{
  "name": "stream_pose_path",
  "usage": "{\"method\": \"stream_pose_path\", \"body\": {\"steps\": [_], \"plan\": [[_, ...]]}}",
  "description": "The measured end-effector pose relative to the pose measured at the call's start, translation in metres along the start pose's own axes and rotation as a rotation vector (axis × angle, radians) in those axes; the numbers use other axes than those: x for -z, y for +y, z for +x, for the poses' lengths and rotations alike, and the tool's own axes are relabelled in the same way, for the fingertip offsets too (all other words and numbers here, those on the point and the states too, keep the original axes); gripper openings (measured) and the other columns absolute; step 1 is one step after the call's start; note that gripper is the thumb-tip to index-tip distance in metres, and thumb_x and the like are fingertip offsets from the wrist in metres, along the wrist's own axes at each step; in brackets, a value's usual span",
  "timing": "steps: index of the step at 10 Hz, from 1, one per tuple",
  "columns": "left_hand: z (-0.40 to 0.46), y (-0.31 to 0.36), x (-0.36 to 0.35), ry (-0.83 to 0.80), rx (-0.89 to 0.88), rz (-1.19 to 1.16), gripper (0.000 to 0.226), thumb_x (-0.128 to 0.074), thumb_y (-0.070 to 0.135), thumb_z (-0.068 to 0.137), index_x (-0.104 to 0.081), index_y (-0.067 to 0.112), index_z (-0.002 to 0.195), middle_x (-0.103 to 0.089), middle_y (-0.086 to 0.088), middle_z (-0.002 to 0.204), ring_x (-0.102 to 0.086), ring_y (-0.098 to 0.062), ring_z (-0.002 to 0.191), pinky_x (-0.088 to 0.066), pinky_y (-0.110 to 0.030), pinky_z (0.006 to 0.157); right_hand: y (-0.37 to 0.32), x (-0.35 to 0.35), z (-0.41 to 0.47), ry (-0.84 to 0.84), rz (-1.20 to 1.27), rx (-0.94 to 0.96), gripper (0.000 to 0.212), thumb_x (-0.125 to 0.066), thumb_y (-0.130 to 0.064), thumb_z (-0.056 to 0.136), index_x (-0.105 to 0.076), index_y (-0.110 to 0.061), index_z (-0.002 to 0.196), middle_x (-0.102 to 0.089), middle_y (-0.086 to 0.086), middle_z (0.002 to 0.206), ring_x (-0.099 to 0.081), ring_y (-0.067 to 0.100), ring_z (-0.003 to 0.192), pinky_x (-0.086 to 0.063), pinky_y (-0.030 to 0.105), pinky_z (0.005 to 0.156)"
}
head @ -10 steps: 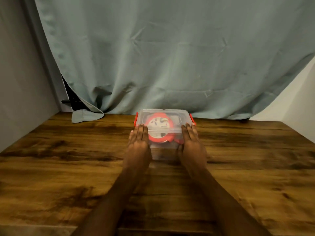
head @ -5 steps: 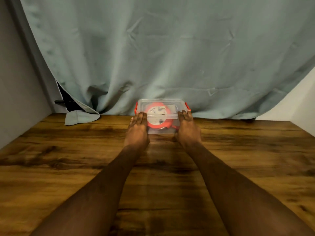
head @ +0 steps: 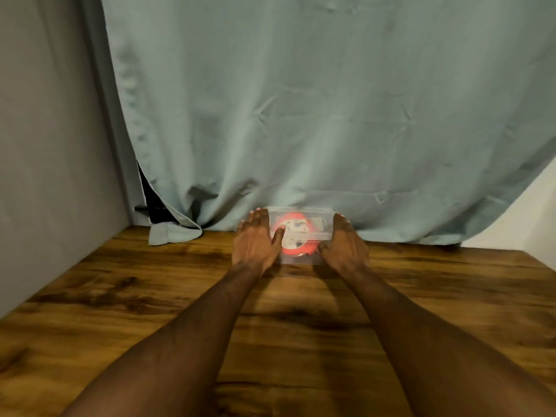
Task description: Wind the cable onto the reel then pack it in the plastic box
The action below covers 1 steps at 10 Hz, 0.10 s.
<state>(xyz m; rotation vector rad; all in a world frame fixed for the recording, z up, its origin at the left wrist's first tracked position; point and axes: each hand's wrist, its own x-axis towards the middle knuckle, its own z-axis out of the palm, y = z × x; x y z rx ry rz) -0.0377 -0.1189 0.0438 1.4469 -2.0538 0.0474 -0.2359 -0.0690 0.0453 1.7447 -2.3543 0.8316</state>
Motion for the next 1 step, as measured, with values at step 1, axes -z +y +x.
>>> {"method": "stream_pose_path", "body": {"steps": [1], "plan": [[-0.0010,-0.0011,0.0274,0.194,-0.019,0.026,0.071,-0.027,0.052,0.108,-0.019,0.010,0.165,-0.020,-0.012,0.174,-0.016,-0.024,0.162,-0.009,-0.045,0.131,0.0000,0.0093,-0.0029,0.069,-0.005,0.039,0.083,-0.056,-0.039,0.101,-0.012,-0.008,0.163,-0.016,0.013,0.171,-0.018,0.027,0.157,-0.025,0.040,0.124]]}}
